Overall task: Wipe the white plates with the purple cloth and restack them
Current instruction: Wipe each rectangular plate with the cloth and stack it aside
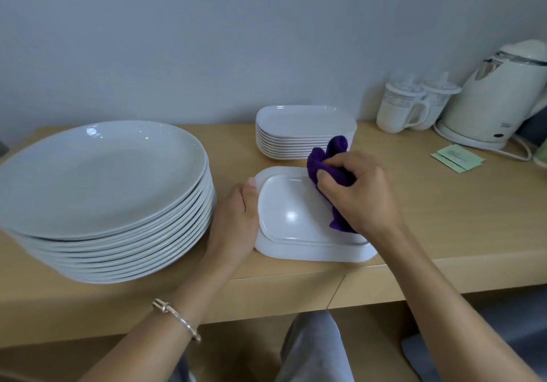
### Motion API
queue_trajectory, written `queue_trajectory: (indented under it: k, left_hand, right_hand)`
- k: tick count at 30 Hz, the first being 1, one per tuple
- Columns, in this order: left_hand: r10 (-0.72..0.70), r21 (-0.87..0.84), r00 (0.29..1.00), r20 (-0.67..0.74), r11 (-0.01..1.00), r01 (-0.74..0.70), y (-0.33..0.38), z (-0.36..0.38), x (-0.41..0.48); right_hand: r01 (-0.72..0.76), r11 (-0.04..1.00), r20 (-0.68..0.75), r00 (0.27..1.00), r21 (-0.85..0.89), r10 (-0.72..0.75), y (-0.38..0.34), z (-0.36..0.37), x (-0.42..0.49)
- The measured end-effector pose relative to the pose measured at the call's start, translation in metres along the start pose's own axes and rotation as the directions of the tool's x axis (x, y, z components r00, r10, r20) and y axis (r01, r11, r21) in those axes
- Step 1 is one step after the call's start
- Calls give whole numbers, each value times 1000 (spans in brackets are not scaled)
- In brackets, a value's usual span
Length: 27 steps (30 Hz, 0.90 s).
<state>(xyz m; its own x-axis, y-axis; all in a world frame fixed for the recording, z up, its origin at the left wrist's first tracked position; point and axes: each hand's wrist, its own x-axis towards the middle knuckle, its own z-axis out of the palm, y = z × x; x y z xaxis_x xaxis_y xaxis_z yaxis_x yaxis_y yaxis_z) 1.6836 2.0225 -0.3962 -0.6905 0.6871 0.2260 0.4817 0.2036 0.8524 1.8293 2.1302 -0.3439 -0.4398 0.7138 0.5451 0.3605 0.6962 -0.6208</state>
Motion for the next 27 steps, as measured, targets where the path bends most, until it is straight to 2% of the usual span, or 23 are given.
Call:
queue_trajectory:
  k: [6,9,14,27]
  left_hand:
    - [-43,355,998,-54,933,59,4,13,4]
    - [-32,485,998,-54,873,54,5,21,5]
    - [2,485,1000,-7,875,2,4,21,7]
    - [85,575,983,160,802,-163,4,12,7]
  right_hand:
    - [87,982,46,996,-167,-80,2,2,-2]
    - [55,981,114,993,-188,-33,7,8,-4]
    - [-38,968,185,979,-246,86,20,17,-3]
    - [-40,981,228,970,-190,84,30,21,6]
